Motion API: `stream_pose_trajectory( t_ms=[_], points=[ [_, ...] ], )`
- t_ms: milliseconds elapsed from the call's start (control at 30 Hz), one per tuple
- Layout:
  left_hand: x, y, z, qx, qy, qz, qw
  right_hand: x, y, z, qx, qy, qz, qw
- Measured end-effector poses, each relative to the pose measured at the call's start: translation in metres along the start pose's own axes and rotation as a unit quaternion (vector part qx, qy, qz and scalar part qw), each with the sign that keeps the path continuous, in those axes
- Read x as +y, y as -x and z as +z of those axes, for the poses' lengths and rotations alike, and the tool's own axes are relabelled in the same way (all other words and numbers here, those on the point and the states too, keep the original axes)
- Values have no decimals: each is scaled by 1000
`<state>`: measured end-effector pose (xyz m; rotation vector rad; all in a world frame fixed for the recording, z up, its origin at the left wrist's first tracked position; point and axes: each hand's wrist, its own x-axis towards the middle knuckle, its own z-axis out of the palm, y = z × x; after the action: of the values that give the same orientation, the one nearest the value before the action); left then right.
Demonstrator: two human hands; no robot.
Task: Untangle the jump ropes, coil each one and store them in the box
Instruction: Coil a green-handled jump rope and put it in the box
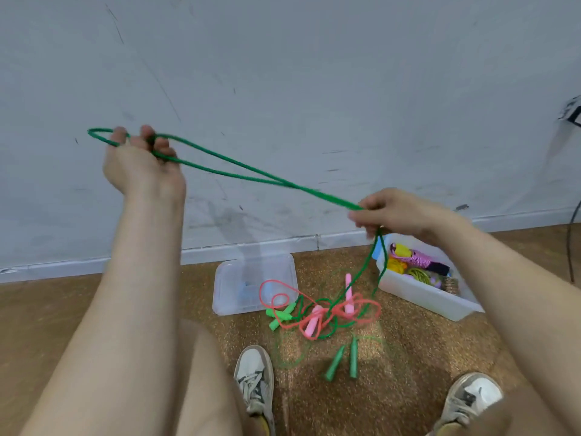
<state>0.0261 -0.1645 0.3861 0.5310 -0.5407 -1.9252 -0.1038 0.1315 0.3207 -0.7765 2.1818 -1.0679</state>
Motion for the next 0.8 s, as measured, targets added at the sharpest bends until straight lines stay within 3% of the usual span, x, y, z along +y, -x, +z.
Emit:
stream_pose_trajectory(
  t_ms=[67,100,133,167,233,267,300,333,367,400,433,467,533,567,600,633,667,700,767,800],
  points=[
    [-1,0,-7,6,-226,46,973,-3,3,-11,37,-151,-11,988],
    [-5,3,-8,-22,-362,42,931,-7,4,-15,46,-224,-20,973],
    [-10,6,-9,-68,-509,27,858,-14,6,-17,50,-275,-31,960],
    [-15,9,-12,-121,-653,6,747,-21,7,-16,49,-303,-41,951],
    [-22,21,-16,-170,-878,7,448,-32,7,-9,36,-304,-62,950],
    [-25,28,-14,-167,-920,34,354,-36,8,-4,28,-287,-72,955],
    [-26,37,-9,-160,-923,73,344,-40,8,1,19,-266,-83,960],
    [-28,47,-5,-172,-898,124,385,-43,7,6,11,-245,-93,965],
    [-33,58,1,-215,-842,182,460,-46,7,9,3,-231,-101,968],
    [-39,67,7,-287,-767,201,537,-48,7,11,-4,-224,-110,969],
    [-43,80,13,-372,-701,159,588,-51,7,12,-9,-222,-116,968],
    [-47,93,16,-445,-667,73,593,-52,7,12,-11,-221,-121,968],
    [-55,108,14,-514,-692,-11,507,-53,7,9,-10,-202,-124,972],
    [-55,107,14,-513,-710,14,481,-52,7,7,-13,-198,-116,973],
    [-55,105,17,-498,-712,69,490,-49,7,5,-23,-207,-105,973],
    [-53,102,20,-476,-695,132,522,-44,7,3,-42,-218,-91,971],
    [-50,103,24,-450,-657,179,578,-38,6,3,-62,-203,-78,974],
    [-46,105,30,-421,-589,204,659,-31,6,4,-77,-142,-65,985],
    [-31,103,43,-333,-392,200,834,-12,1,17,-93,42,-25,994],
    [-19,98,48,-275,-282,188,900,-3,-2,26,-95,113,-8,989]
  ],
)
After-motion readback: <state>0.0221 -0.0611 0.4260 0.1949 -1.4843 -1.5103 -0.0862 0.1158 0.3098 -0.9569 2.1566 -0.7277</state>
